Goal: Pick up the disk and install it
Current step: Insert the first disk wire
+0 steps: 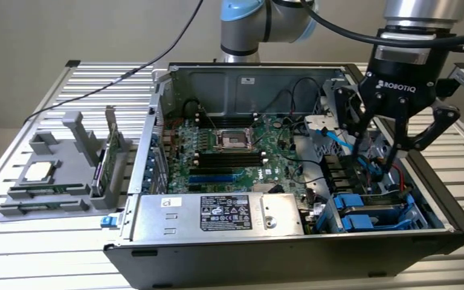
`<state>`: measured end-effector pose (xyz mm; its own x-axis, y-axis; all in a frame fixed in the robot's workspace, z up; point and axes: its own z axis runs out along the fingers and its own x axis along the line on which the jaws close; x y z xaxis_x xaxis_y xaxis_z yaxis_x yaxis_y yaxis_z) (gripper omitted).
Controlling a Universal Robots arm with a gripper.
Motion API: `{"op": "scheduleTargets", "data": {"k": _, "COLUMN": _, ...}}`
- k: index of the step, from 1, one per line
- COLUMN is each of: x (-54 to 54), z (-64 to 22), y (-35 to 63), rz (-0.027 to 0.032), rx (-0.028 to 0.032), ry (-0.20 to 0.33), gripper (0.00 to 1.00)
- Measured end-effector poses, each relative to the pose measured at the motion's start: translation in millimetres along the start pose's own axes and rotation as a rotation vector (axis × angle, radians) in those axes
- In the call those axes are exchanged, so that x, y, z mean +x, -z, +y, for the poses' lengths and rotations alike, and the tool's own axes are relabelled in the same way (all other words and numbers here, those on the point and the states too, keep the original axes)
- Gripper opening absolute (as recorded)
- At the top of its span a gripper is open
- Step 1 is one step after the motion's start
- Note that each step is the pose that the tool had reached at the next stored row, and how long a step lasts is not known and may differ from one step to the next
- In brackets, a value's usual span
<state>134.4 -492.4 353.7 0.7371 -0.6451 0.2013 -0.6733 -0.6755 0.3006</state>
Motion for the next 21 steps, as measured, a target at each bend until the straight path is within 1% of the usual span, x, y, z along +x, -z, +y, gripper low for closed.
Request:
{"op": "scheduleTargets", "data": {"k": 13, "x": 0.0, "z": 0.0, "y": 0.0, "rz": -0.0527, "rx": -0.0350, "ry": -0.167, "gripper": 0.49}}
{"op": "scheduleTargets", "data": {"k": 17, "x": 0.0, "z": 0.0, "y": 0.0, "rz": -0.0665, "rx": -0.0443, "ry": -0.212, "gripper": 0.49}}
{"op": "scheduleTargets", "data": {"k": 21, "x": 0.0, "z": 0.0, "y": 0.1, "rz": -0.0785, "rx": -0.0533, "ry": -0.251, "gripper": 0.49}}
